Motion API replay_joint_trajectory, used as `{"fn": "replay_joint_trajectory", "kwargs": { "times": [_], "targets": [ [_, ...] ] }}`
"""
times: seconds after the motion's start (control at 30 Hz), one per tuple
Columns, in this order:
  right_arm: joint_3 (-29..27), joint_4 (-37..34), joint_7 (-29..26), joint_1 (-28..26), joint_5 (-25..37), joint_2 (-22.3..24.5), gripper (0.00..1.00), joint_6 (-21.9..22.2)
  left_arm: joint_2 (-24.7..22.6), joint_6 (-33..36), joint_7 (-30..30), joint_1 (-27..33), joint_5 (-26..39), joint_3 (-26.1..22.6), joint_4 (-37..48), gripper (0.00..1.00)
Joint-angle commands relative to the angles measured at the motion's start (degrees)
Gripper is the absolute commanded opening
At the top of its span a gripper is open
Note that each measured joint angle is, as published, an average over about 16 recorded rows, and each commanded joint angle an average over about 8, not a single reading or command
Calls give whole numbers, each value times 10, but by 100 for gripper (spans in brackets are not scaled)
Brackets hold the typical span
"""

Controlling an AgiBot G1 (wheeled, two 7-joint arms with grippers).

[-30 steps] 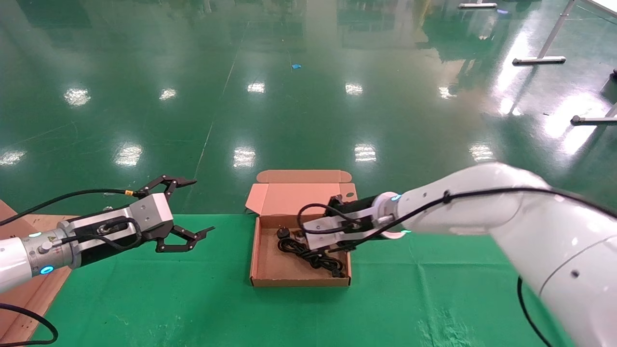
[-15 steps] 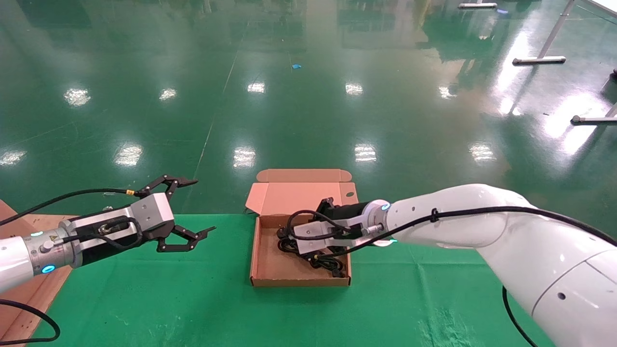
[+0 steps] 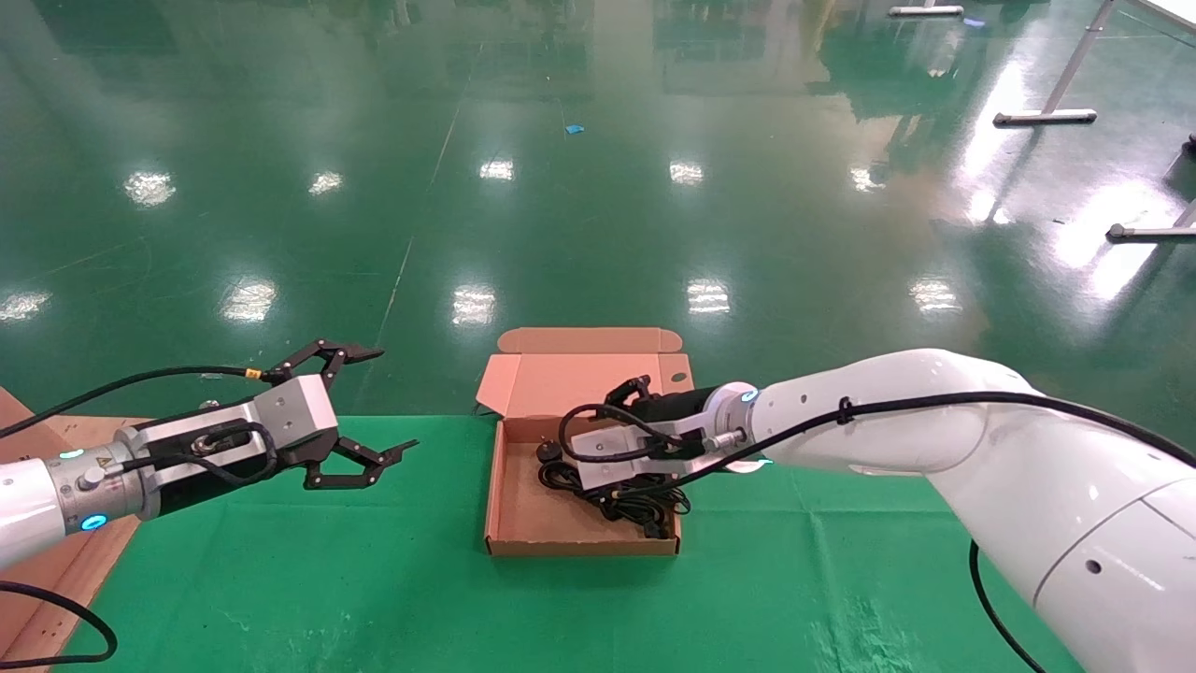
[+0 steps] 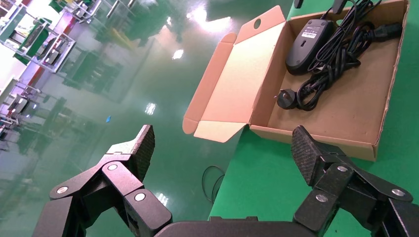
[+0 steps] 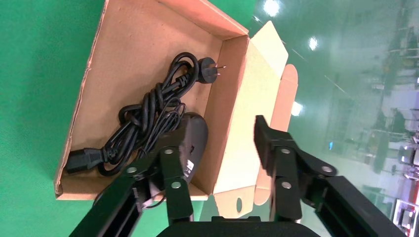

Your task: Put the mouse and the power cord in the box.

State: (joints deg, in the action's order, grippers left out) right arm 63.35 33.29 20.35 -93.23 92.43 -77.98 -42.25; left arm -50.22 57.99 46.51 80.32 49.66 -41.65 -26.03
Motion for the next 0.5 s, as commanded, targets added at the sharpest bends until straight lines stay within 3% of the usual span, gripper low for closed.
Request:
{"fn": "replay_joint_trajectory", "kwargs": {
  "times": [0.03, 0.5],
  "targets": [
    [1, 0, 2, -2, 2, 0, 100, 0, 0, -1, 1, 0, 0, -1, 0, 100],
    [-98, 81, -63, 64, -102, 87, 100, -90, 33, 60, -124, -41, -17, 56, -104, 100]
  ]
}}
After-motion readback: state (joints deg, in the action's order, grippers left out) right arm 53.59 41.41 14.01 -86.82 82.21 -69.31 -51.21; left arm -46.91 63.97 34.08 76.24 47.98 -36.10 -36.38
